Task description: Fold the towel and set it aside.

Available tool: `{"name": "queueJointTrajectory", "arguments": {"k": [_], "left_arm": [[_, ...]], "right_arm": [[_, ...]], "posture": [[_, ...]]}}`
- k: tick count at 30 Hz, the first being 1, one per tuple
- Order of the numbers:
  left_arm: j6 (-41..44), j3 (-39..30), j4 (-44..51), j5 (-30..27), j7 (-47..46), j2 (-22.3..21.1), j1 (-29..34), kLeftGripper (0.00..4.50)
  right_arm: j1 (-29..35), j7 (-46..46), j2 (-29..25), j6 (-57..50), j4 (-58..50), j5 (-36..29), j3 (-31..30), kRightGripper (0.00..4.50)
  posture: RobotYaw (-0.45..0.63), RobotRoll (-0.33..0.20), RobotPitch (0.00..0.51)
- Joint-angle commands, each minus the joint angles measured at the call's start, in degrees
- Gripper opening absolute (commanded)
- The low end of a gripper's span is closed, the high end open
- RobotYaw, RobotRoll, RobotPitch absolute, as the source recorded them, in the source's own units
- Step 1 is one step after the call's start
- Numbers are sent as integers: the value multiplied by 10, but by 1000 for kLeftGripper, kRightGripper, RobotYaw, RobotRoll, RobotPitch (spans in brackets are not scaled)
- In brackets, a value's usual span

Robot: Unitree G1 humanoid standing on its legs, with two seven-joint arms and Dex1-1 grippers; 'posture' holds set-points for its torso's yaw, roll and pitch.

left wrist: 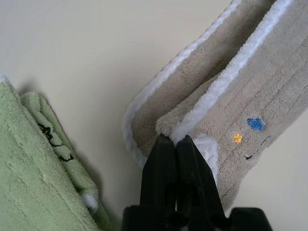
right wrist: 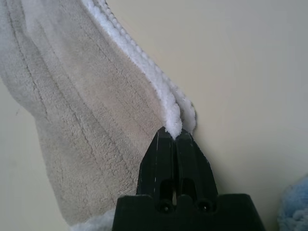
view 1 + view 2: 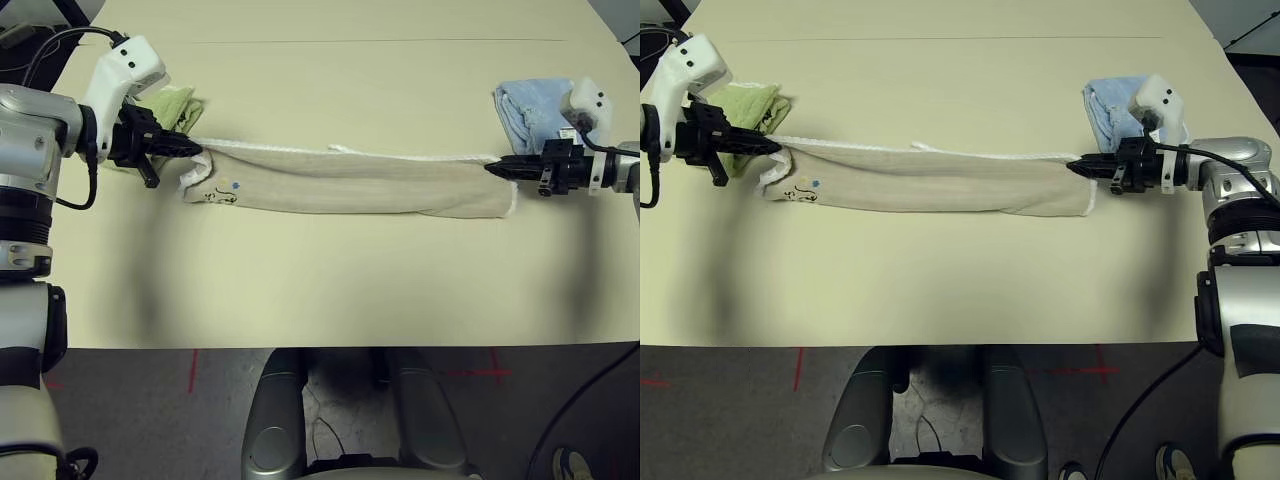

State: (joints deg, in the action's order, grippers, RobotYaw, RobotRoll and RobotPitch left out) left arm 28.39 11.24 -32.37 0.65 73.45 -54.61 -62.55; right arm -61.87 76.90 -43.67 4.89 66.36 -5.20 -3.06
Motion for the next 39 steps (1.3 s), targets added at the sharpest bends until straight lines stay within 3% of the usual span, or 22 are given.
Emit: {"name": "queueJointTrajectory", "arguments": {"k": [1,3,5,9,16,18,26,34,37,39], "left_arm": [[-2,9,-16,20,-8,3,8,16],[-11,14,-25,30,-15,7,10,16],[-18,16,-31,37,-18,9,13,479],[-33,13,-40,44,-22,10,15,1815],[-49,-19,-35,25,-25,16,0,4489],[-56,-26,-31,24,-31,18,-3,4500],[-82,-38,-41,36,-70,21,-12,4500],[-144,-4,-100,101,-101,7,-32,4500],[-148,-16,-105,93,-107,15,-38,4500],[-136,-42,-83,56,-97,34,-38,4500]], "right_arm": [[10,3,0,9,12,25,-6,0],[13,7,3,14,14,34,-9,0],[15,6,4,18,13,45,-11,0],[13,17,10,14,7,41,-1,1160],[-2,20,17,3,-2,6,44,3758],[-5,19,19,0,-6,-3,56,4459],[-7,25,12,-34,-35,-32,87,4459],[-1,26,9,-33,-40,-40,98,4459],[-2,20,9,-26,-35,-42,101,4459],[1,9,14,-16,-31,-50,110,4459]], "posture": [[37,0,286],[38,0,288],[37,0,288],[35,0,287],[39,0,286],[41,0,286],[41,0,286],[38,0,286],[38,0,285],[40,0,284]]}}
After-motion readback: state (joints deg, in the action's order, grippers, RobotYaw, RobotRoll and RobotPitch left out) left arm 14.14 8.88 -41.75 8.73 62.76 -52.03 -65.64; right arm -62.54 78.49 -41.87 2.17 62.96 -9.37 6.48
